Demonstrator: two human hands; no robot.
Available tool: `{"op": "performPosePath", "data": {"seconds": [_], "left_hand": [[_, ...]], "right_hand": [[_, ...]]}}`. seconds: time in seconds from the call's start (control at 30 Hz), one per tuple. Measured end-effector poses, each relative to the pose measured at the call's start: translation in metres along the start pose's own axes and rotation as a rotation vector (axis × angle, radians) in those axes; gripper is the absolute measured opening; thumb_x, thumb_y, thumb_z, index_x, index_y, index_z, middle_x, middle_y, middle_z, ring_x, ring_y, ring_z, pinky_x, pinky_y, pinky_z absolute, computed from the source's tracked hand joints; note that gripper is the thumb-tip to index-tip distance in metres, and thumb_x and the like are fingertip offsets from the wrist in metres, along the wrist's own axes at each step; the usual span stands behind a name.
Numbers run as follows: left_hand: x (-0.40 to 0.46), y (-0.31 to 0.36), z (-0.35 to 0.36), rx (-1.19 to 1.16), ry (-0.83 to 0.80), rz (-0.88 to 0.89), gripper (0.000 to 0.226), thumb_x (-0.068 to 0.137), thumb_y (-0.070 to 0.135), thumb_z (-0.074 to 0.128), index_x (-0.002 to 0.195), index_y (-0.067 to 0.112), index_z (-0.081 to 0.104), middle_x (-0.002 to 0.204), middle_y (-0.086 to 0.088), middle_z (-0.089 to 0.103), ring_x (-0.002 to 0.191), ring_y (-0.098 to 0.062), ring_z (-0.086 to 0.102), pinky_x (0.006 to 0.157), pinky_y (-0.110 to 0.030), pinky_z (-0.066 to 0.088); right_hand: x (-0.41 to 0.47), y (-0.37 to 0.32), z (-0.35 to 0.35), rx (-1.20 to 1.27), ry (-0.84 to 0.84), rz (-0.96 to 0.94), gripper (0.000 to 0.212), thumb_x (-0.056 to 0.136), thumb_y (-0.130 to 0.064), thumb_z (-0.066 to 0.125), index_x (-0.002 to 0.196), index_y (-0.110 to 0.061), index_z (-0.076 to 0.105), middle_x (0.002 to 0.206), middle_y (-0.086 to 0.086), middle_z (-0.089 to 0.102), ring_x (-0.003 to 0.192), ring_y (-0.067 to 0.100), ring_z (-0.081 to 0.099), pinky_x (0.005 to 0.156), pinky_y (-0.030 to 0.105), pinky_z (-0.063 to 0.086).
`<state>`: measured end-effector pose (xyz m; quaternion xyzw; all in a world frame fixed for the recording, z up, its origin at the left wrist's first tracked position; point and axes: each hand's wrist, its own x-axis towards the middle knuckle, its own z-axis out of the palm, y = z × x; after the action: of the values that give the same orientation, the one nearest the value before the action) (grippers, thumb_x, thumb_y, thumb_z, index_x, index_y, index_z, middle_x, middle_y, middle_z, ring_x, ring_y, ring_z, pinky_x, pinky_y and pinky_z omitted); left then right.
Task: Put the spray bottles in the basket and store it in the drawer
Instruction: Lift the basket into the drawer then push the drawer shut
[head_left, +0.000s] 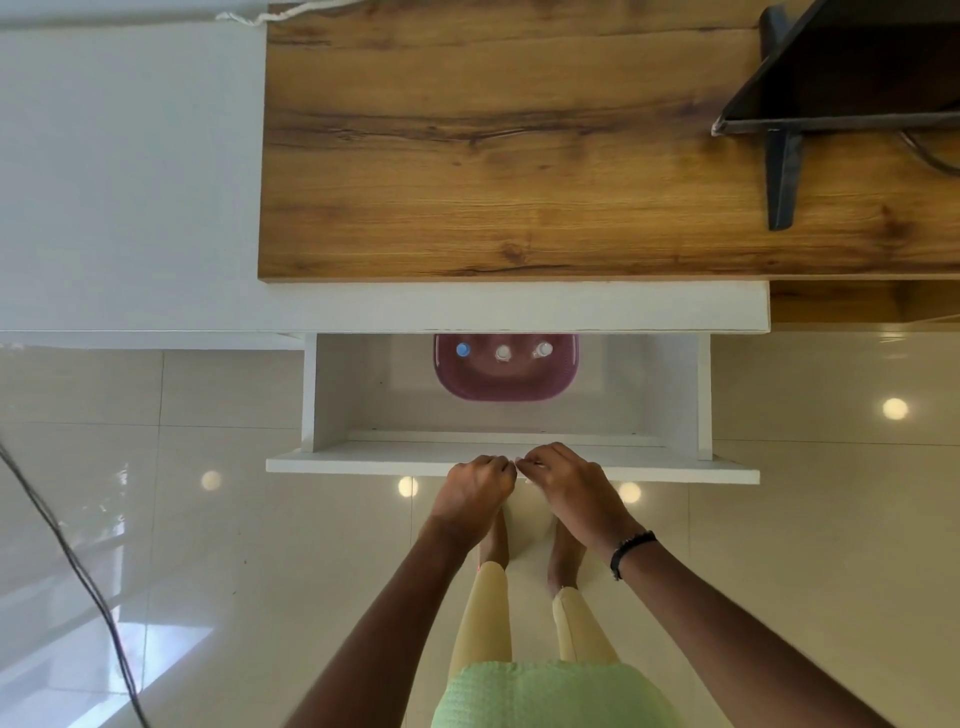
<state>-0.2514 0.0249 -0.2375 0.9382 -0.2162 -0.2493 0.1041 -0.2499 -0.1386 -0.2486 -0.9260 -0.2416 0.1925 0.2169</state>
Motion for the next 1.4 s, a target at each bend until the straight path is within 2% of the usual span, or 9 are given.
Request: {"op": "performPosePath", "data": {"seconds": [0.2, 0.37, 0.53, 0.77, 0.87, 1.0, 1.1, 1.27, 1.4], "left_hand": [[0.019, -0.005, -0.015, -0.001, 0.042, 0.001, 0.034, 0.041, 0.004, 0.091, 0.065, 0.014, 0.070, 0.056, 0.003, 0.064, 0.049, -0.011, 0.061, 0.038, -0.017, 0.047], [0.035, -0.015, -0.023, -0.001, 0.091, -0.016, 0.035, 0.045, 0.000, 0.090, 0.074, 0.010, 0.074, 0.065, -0.001, 0.069, 0.056, -0.014, 0.064, 0.043, -0.021, 0.053], [0.051, -0.023, -0.035, -0.024, 0.120, -0.040, 0.040, 0.041, -0.006, 0.087, 0.075, 0.010, 0.073, 0.067, -0.002, 0.069, 0.057, -0.016, 0.064, 0.041, -0.021, 0.051], [0.072, -0.036, -0.042, -0.073, 0.195, -0.035, 0.032, 0.050, -0.009, 0.083, 0.073, 0.009, 0.071, 0.068, -0.003, 0.068, 0.059, -0.017, 0.063, 0.039, -0.023, 0.049], [0.080, -0.041, -0.042, -0.084, 0.260, -0.020, 0.031, 0.056, -0.008, 0.084, 0.081, 0.007, 0.072, 0.076, -0.004, 0.070, 0.067, -0.018, 0.065, 0.046, -0.027, 0.054], [0.089, -0.045, -0.053, -0.011, 0.375, -0.036, 0.050, 0.061, 0.004, 0.083, 0.105, 0.008, 0.060, 0.096, -0.006, 0.065, 0.084, -0.020, 0.061, 0.072, -0.031, 0.053], [0.095, -0.047, -0.062, -0.008, 0.386, -0.097, 0.060, 0.061, 0.017, 0.086, 0.111, 0.007, 0.055, 0.103, -0.009, 0.061, 0.088, -0.022, 0.058, 0.077, -0.032, 0.052], [0.104, -0.053, -0.068, -0.053, 0.379, -0.121, 0.057, 0.058, 0.016, 0.088, 0.106, 0.006, 0.058, 0.100, -0.010, 0.062, 0.085, -0.024, 0.058, 0.073, -0.035, 0.054], [0.109, -0.054, -0.073, -0.070, 0.394, -0.108, 0.051, 0.056, 0.011, 0.089, 0.099, 0.005, 0.061, 0.094, -0.010, 0.064, 0.081, -0.024, 0.059, 0.069, -0.035, 0.055]], "right_hand": [[0.018, 0.009, -0.011, -0.012, 0.005, 0.002, 0.042, 0.065, -0.002, 0.081, 0.103, -0.012, 0.068, 0.094, 0.008, 0.069, 0.086, 0.021, 0.067, 0.051, 0.034, 0.059], [0.035, 0.016, -0.020, -0.040, 0.038, -0.013, 0.040, 0.065, 0.000, 0.080, 0.102, -0.011, 0.068, 0.095, 0.009, 0.069, 0.087, 0.023, 0.066, 0.050, 0.034, 0.058], [0.053, 0.023, -0.026, -0.043, 0.093, -0.016, 0.035, 0.067, 0.003, 0.078, 0.098, -0.011, 0.068, 0.093, 0.009, 0.069, 0.086, 0.023, 0.066, 0.051, 0.033, 0.058], [0.073, 0.032, -0.036, -0.049, 0.144, -0.054, 0.031, 0.072, -0.001, 0.076, 0.101, -0.010, 0.069, 0.093, 0.009, 0.070, 0.085, 0.023, 0.066, 0.060, 0.030, 0.059], [0.081, 0.037, -0.038, -0.092, 0.197, -0.070, 0.032, 0.072, -0.002, 0.076, 0.103, -0.008, 0.068, 0.096, 0.010, 0.070, 0.087, 0.023, 0.065, 0.066, 0.029, 0.057], [0.092, 0.044, -0.046, -0.188, 0.250, -0.028, 0.046, 0.076, -0.014, 0.075, 0.119, -0.008, 0.059, 0.114, 0.010, 0.064, 0.107, 0.025, 0.056, 0.090, 0.034, 0.050], [0.098, 0.047, -0.051, -0.211, 0.254, -0.039, 0.050, 0.077, -0.019, 0.074, 0.122, -0.008, 0.054, 0.120, 0.012, 0.060, 0.115, 0.026, 0.053, 0.098, 0.034, 0.045], [0.107, 0.048, -0.056, -0.166, 0.278, -0.052, 0.045, 0.075, -0.015, 0.077, 0.115, -0.007, 0.058, 0.114, 0.010, 0.063, 0.109, 0.023, 0.055, 0.092, 0.029, 0.047], [0.112, 0.049, -0.057, -0.169, 0.301, -0.049, 0.035, 0.079, -0.012, 0.072, 0.112, -0.009, 0.059, 0.111, 0.008, 0.063, 0.104, 0.021, 0.056, 0.088, 0.026, 0.046]]}}
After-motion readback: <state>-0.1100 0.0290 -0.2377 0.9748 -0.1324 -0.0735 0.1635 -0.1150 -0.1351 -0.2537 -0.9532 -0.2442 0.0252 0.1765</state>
